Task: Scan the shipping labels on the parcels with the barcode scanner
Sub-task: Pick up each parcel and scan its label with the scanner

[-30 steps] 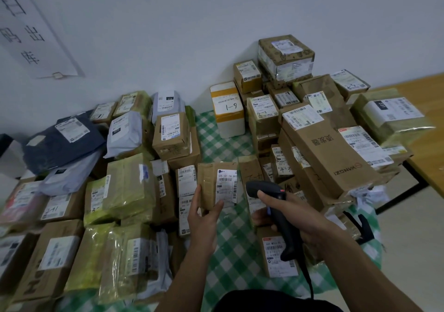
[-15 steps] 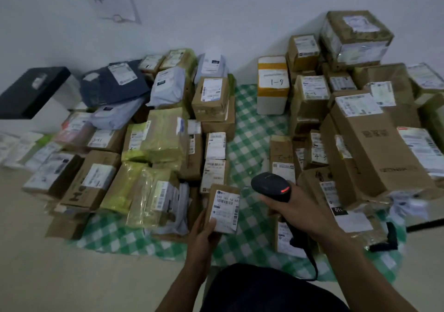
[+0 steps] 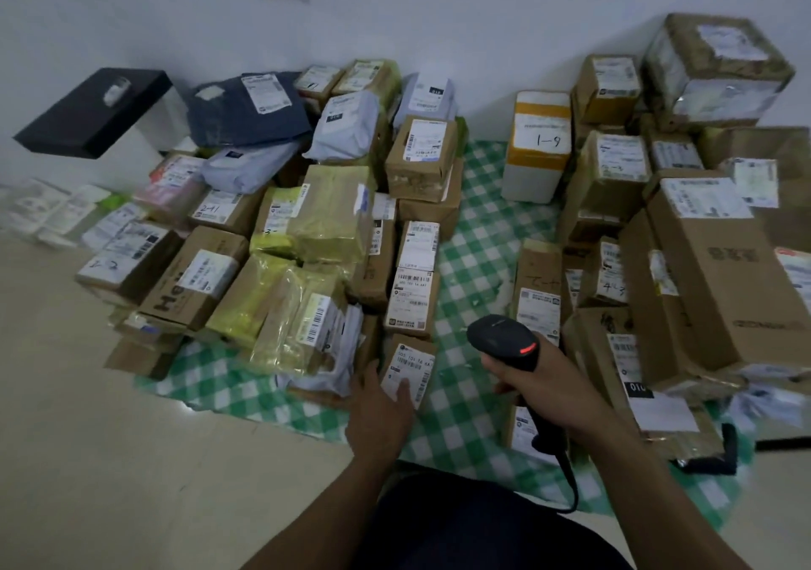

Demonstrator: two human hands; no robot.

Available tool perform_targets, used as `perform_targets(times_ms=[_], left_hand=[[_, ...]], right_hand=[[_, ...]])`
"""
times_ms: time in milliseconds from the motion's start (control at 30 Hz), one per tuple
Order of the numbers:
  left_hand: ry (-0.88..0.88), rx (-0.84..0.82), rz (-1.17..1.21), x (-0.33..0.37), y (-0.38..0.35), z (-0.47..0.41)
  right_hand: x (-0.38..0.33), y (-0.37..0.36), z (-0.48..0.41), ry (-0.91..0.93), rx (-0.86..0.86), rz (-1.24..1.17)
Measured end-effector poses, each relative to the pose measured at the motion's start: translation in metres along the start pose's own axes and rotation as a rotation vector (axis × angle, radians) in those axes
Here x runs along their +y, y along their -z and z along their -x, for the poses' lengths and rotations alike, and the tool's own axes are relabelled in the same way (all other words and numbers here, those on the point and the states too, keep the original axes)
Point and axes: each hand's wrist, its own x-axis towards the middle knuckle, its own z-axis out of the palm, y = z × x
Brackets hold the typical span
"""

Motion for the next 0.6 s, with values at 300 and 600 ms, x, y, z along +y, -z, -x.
perform_targets(times_ms=[300,600], left_hand=[[-0.374,-0.079,-0.315,0.001,-0.019,-0.030],[-0.418,-0.091,-0.393,0.025,-0.024,-0.030]], right_hand=[[0.026,0.025,0.012,-0.082,0.169,-0.016],[0.038,0.040,0.021,-0.076,0.268,-0.045]])
